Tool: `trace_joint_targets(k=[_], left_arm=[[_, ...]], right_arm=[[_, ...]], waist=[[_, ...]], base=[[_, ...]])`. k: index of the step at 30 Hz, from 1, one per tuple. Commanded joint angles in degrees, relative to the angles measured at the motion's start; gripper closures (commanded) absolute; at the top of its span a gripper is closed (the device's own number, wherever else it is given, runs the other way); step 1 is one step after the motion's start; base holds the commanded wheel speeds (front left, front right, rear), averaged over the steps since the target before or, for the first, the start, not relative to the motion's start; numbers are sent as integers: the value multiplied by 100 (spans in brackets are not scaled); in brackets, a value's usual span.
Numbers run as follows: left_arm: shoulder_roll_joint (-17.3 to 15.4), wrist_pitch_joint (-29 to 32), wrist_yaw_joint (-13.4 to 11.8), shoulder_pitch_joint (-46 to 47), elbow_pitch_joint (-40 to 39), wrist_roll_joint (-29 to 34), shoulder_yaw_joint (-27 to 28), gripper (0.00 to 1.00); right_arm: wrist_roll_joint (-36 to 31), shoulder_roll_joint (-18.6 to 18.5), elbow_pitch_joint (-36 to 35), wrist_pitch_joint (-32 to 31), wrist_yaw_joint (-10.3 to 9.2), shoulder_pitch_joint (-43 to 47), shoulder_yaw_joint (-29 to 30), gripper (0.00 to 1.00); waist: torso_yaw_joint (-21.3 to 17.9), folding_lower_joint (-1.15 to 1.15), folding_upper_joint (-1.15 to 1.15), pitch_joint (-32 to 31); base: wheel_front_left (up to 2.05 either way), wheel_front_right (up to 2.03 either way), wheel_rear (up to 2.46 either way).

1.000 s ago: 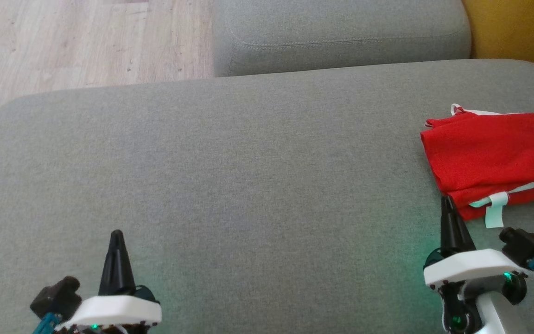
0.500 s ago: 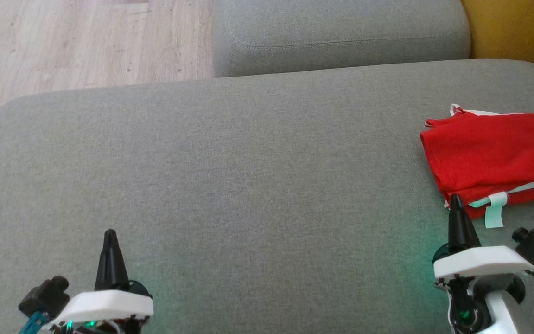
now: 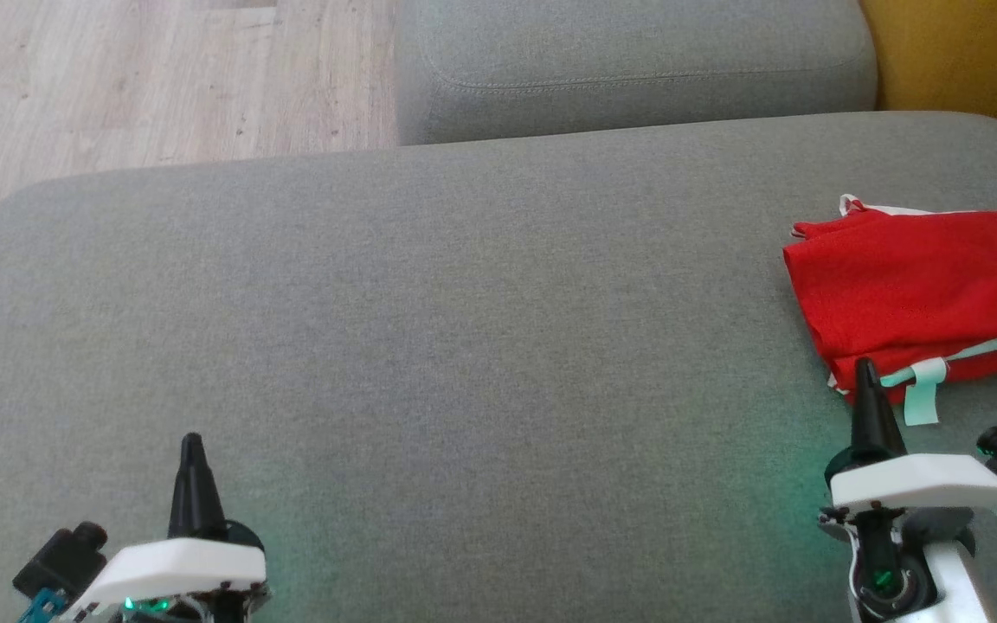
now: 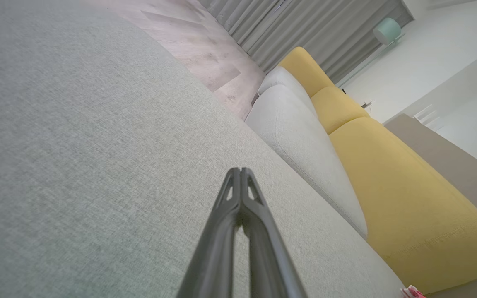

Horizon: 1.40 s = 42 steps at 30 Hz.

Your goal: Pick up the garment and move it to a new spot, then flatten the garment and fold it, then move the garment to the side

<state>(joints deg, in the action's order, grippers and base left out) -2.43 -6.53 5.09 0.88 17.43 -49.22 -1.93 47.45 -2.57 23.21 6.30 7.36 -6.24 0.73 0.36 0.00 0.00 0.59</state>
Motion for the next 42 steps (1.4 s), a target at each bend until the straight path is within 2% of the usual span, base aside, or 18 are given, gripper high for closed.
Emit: trace_joint_targets(k=[1, 42], left_arm=[[-19, 53, 37, 306, -212, -172, 136, 100], [-33, 729, 147, 428, -279, -2407, 519, 100]], right_arm=[[189, -16, -231, -56, 6, -159, 5, 100], [2510, -24, -603, -719, 10, -70, 317, 100]], waist=[[-1, 0, 0, -1], [-20, 0, 0, -23]], base=[[0, 0, 0], [0, 0, 0]])
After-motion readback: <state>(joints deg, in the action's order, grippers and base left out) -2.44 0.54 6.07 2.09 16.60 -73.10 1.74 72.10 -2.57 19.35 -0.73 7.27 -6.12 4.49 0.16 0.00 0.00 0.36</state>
